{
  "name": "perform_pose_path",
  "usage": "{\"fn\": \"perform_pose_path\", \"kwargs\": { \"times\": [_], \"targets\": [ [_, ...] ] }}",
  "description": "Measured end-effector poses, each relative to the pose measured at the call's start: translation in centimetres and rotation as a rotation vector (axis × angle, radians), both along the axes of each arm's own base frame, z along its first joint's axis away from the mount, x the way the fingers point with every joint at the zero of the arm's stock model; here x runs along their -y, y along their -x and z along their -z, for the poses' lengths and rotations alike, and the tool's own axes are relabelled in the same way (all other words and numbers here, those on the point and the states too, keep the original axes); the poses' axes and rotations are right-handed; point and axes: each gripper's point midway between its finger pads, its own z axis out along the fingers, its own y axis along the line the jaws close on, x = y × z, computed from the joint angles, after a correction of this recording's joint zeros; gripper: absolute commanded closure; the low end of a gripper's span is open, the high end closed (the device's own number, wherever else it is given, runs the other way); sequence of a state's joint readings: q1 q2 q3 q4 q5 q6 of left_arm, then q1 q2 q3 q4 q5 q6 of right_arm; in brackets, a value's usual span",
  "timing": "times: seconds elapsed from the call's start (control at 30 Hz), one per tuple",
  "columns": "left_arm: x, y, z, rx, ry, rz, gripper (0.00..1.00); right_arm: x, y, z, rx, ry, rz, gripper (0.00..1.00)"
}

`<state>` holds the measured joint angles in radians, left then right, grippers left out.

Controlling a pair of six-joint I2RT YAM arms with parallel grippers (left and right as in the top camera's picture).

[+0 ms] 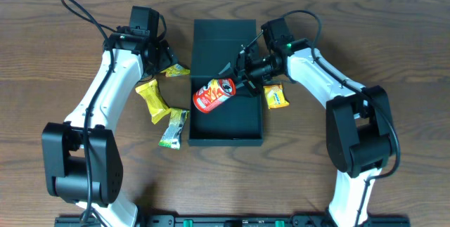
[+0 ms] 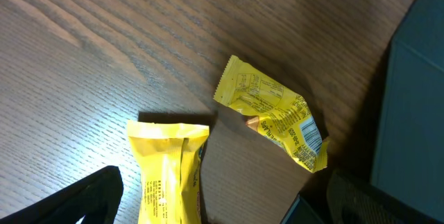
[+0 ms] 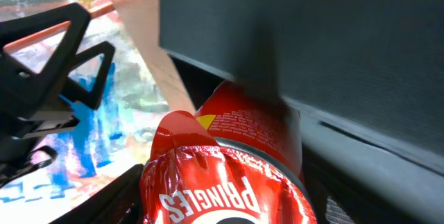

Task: Pack container
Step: 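Lift the can with the right gripper and carry it over the box, then lower the can into the box and release it on its side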

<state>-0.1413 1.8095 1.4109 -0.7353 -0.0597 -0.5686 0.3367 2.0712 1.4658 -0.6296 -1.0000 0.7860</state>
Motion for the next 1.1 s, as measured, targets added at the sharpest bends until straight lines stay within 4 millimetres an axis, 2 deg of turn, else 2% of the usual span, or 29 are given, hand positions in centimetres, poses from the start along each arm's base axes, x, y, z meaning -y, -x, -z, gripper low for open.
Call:
{"fn": "perform_pose_path", "kwargs": {
  "times": [0.13,0.37,0.53,0.83,0.87,1.03,1.1],
  "targets": [
    [0.0,0.0,0.0,0.000,0.000,0.000,0.04,-0.1,-0.1,-0.2,0.001,-0.012,0.002,0.26],
    [0.0,0.0,0.0,0.000,0.000,0.000,0.05,-0.2,-0.2,-0.3,0.002,-0.021,0.002,0.25],
    [0.0,0.0,0.0,0.000,0.000,0.000,0.05,-0.2,-0.2,-0.5,-0.002,-0.029,0.003,0.15],
    [0.0,0.0,0.0,0.000,0.000,0.000,0.05,-0.3,-0.1,-0.7,-0.006,-0.042,-0.002,0.21],
    [0.0,0.0,0.0,0.000,0.000,0.000,0.05,-0.4,-0.2,-0.8,0.000,-0.048,-0.003,0.26],
    [0.0,0.0,0.0,0.000,0.000,0.000,0.05,-0.9,-0.4,-2.3,0.030,-0.143,-0.033,0.75],
    [0.0,0.0,0.0,0.000,0.000,0.000,0.05,-1.0,-0.1,-2.9,0.035,-0.178,-0.055,0.90]
  ]
}}
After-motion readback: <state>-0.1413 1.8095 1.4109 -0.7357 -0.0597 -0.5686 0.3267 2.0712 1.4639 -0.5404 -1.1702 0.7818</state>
